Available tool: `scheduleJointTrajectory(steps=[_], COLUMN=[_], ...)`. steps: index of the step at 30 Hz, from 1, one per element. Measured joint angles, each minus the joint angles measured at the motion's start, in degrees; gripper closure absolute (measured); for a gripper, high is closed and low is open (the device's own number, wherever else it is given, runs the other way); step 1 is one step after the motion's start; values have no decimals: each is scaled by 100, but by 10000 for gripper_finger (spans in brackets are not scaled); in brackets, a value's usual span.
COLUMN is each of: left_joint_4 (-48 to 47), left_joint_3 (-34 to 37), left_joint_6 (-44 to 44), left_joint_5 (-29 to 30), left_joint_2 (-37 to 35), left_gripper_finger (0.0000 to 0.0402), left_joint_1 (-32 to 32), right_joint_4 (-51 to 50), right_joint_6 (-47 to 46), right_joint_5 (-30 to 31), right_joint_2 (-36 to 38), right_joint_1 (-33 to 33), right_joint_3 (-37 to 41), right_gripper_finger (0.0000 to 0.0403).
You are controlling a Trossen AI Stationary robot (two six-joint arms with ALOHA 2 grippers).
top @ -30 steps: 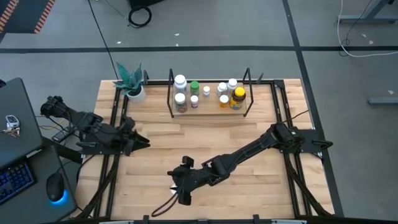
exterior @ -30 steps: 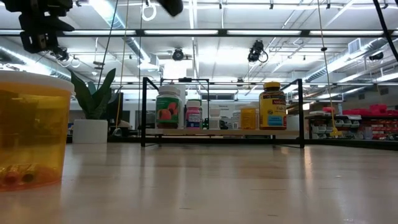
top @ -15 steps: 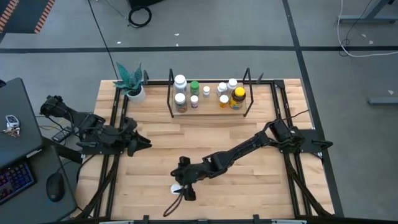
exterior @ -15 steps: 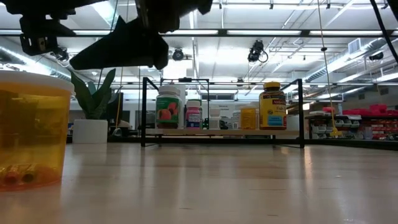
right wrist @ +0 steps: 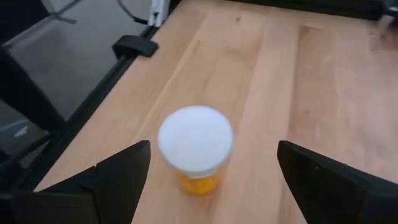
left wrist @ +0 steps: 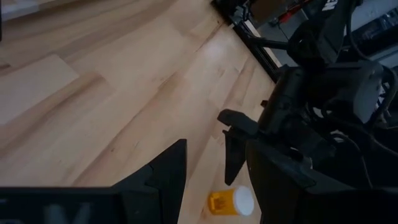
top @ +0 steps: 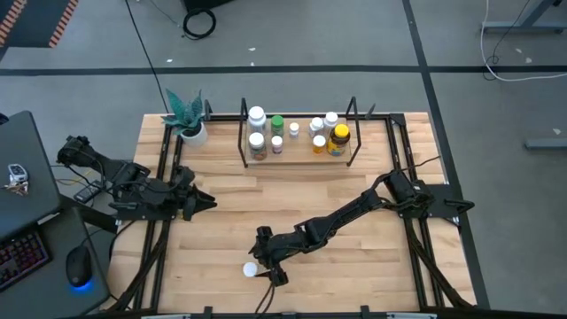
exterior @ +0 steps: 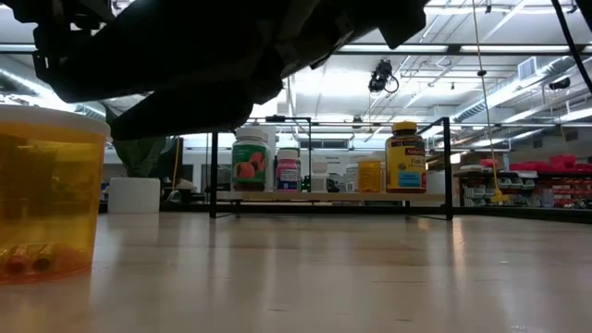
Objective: Pick and place medicine bottles onto shelf by color
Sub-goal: Put the yellow pill bottle on the shelf
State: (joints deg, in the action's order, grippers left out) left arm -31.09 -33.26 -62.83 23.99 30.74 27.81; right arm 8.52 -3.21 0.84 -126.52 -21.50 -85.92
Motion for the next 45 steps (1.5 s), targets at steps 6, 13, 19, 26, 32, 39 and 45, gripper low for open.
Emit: scheduleJointTrajectory(steps=[6,13,19,26,32,39,45], left_joint_4=[-2,-9,8,10,3,-11,-11], left_joint_3=[0,0,0,0,0,0,0], left_joint_6=[-2,-2,-5,-6,-6,22,27], left_joint_5=[37,83,82,81,81,81,81], left_joint_2=[0,0,2,0,0,0,0], left_gripper_finger=[230,230,230,230,230,230,230], left_joint_1=[0,0,4,2,2,0,0], right_joint_4=[80,351,768,726,716,429,135], right_joint_6=[319,446,473,429,364,276,22], right_joint_5=[-197,-319,-225,-218,-196,-142,-296], right_joint_2=[0,-209,-401,-786,-944,-868,-859], right_joint_1=[0,0,-2,-2,-6,-2,-2], right_joint_3=[87,89,-10,-416,-750,-761,-759], right_gripper_finger=[44,45,45,45,53,102,151])
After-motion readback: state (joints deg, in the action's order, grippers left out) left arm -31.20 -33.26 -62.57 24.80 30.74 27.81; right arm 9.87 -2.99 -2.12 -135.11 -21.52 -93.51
